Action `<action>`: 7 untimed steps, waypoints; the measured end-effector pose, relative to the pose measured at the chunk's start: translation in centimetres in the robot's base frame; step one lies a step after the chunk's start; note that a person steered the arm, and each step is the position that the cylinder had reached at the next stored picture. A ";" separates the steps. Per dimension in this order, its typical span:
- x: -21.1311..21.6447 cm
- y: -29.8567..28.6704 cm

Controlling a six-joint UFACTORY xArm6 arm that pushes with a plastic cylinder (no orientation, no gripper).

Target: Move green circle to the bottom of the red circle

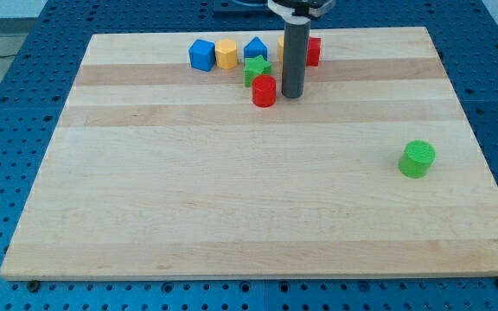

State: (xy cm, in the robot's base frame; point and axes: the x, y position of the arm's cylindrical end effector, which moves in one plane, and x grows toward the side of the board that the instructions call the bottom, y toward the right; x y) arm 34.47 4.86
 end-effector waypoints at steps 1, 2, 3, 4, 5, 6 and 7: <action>0.0 -0.3; 0.0 -0.8; 0.0 -1.0; 0.0 -1.0; -0.1 -1.3; -0.1 -1.3; 0.8 -1.3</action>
State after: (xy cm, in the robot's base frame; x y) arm 35.23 3.52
